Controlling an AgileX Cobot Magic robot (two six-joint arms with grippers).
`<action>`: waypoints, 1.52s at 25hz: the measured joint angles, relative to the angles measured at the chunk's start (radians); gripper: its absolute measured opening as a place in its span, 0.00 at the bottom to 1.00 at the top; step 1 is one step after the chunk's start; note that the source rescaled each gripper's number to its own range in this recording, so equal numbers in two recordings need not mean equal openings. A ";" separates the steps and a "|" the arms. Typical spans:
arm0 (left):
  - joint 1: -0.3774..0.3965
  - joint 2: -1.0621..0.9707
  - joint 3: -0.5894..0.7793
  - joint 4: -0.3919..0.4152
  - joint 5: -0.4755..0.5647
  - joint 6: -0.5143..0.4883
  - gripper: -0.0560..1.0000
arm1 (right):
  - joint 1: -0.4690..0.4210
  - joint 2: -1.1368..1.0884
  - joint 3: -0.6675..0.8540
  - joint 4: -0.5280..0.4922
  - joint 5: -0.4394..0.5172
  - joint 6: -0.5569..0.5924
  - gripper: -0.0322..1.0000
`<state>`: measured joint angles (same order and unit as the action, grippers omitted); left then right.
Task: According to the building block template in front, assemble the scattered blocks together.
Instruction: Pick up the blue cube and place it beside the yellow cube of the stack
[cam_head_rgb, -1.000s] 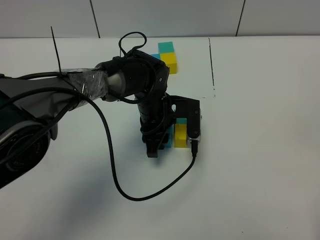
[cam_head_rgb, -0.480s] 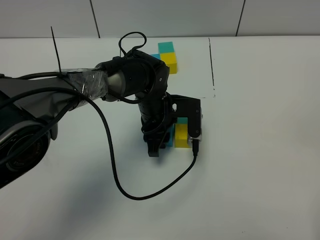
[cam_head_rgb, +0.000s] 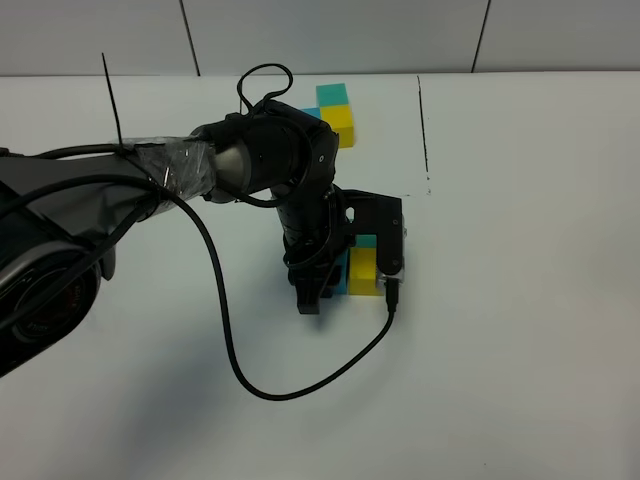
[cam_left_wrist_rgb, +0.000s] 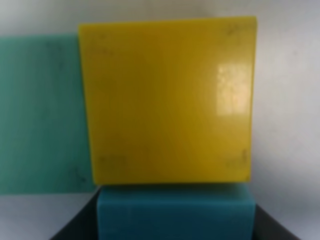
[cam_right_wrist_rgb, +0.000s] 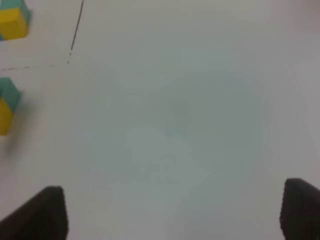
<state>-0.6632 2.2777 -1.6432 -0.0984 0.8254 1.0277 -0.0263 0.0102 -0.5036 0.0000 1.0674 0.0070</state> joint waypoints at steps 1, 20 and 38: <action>0.000 0.000 0.000 0.000 0.000 0.004 0.05 | 0.000 0.000 0.000 0.000 0.000 0.000 0.74; 0.000 0.000 0.000 0.003 0.000 0.015 0.05 | 0.000 0.000 0.000 0.000 0.000 0.000 0.74; 0.000 0.000 0.000 0.007 0.000 0.016 0.49 | 0.000 0.000 0.000 0.000 0.000 0.001 0.74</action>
<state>-0.6632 2.2777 -1.6432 -0.0918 0.8254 1.0439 -0.0263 0.0102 -0.5036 0.0000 1.0674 0.0079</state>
